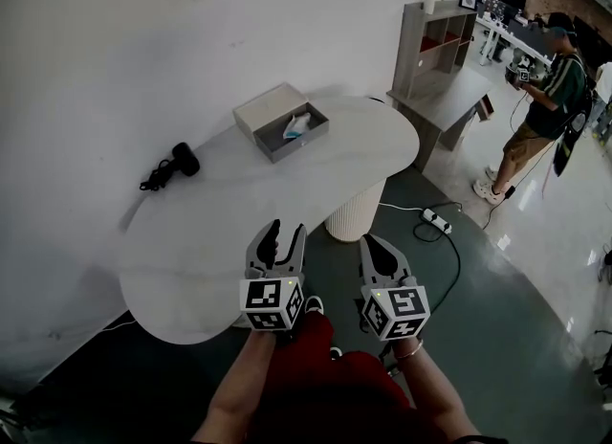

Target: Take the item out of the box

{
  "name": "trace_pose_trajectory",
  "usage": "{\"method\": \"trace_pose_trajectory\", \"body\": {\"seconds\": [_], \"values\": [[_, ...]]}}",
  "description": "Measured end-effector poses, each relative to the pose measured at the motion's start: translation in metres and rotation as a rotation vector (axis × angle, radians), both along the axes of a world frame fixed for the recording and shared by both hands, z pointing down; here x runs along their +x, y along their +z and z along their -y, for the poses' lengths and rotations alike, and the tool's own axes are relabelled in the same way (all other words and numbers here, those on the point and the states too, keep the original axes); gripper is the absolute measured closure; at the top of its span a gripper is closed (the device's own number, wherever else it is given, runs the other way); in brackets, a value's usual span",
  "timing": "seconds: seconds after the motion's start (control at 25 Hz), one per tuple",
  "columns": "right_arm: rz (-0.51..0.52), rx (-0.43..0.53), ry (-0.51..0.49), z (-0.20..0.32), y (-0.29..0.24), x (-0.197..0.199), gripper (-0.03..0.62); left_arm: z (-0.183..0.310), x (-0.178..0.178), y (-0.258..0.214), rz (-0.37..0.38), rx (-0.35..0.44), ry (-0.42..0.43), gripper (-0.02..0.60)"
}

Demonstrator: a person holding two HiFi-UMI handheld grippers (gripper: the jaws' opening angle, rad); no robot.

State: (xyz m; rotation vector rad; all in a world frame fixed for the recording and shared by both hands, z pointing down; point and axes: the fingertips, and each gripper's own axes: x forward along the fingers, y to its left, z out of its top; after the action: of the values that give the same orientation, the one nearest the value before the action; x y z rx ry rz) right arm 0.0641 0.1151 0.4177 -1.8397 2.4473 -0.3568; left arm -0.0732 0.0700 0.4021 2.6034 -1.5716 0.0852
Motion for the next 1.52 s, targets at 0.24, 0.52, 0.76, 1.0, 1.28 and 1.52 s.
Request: {"method": "trace_pose_trajectory", "body": {"seconds": [0.24,0.52,0.76,1.0,1.28,1.52], "values": [[0.002,-0.006,0.006,0.021,0.003,0.002,0.579,0.027,0.002,0.003,0.01,-0.003,0.003,0.387],[-0.002,-0.034,0.012,0.053,0.015,0.009,0.579,0.066,0.007,0.012,0.021,-0.015,0.008,0.373],[-0.003,-0.05,0.011,0.089,0.018,0.011,0.579,0.102,0.008,0.016,0.005,-0.036,0.001,0.368],[-0.006,-0.067,-0.003,0.126,0.023,0.003,0.579,0.139,0.004,0.022,-0.001,-0.057,-0.007,0.367],[-0.016,-0.083,-0.005,0.164,0.024,0.001,0.579,0.179,0.003,0.021,-0.018,-0.07,-0.007,0.367],[-0.032,-0.088,-0.011,0.19,0.022,-0.005,0.579,0.208,0.002,0.019,-0.012,-0.075,0.003,0.367]]}}
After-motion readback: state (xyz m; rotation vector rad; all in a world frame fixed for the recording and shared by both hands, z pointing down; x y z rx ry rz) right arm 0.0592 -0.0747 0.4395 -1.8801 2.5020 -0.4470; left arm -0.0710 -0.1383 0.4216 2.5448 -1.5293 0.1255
